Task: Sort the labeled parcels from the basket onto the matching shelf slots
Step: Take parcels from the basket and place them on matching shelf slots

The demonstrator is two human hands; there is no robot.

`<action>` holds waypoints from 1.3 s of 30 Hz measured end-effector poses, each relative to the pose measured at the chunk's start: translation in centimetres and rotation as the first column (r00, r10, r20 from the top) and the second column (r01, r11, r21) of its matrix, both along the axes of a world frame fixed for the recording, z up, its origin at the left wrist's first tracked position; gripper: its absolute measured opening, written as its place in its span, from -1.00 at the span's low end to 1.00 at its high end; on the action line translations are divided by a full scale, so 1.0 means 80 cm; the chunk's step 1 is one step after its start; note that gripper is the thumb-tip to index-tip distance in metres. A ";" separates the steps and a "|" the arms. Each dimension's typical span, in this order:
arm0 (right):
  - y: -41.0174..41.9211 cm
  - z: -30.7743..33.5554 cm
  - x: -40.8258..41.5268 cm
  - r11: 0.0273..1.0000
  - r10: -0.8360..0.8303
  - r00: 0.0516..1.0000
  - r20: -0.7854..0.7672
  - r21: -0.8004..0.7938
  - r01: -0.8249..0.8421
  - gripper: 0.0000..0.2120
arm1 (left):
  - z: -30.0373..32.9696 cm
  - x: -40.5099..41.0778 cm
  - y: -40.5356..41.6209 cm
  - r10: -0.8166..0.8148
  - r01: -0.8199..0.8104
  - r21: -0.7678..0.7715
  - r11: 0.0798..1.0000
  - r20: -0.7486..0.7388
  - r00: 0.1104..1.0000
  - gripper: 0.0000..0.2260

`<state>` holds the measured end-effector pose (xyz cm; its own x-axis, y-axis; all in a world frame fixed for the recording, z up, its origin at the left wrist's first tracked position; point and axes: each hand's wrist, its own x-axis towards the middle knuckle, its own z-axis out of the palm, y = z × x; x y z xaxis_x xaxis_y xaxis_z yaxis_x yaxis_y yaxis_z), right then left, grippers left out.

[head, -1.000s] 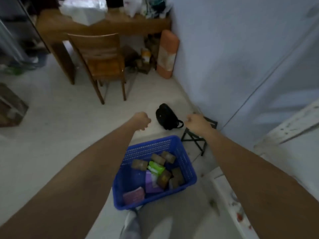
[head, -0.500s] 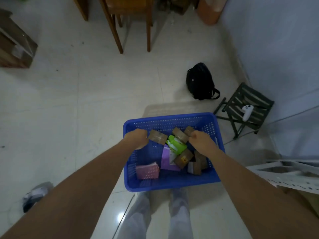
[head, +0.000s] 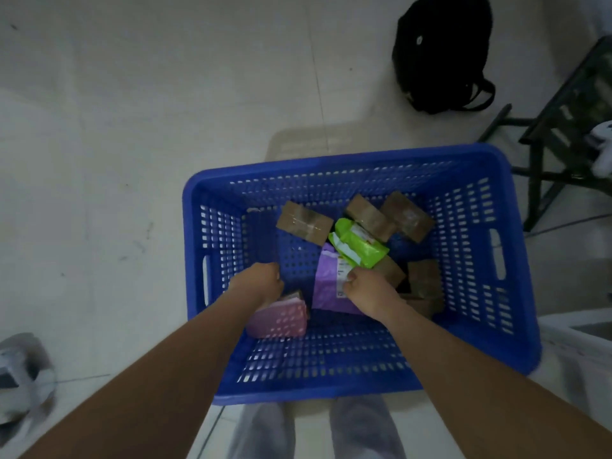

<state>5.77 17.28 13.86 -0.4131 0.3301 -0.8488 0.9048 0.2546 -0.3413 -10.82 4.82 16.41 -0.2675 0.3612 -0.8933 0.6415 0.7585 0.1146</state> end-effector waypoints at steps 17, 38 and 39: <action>0.025 -0.297 -0.149 0.838 0.347 0.936 0.050 0.432 -0.334 -0.15 | -0.287 -0.027 -0.056 0.293 -0.294 0.024 0.955 0.047 0.955 -0.74; 0.087 0.023 -0.140 0.664 -0.489 0.837 0.244 -0.517 0.539 -0.47 | -0.021 -0.083 -0.002 0.596 -0.604 0.259 0.754 0.117 0.794 -0.69; 0.090 0.049 -0.142 0.658 -0.483 0.843 0.237 -0.537 0.528 -0.47 | 0.001 -0.087 0.000 0.600 -0.613 0.290 0.735 0.143 0.787 -0.70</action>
<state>-5.62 24.51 17.78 -0.2621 -0.0733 -0.9623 0.8616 -0.4668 -0.1991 -17.79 4.84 16.48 -0.4933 0.3870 -0.7790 0.0479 0.9063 0.4199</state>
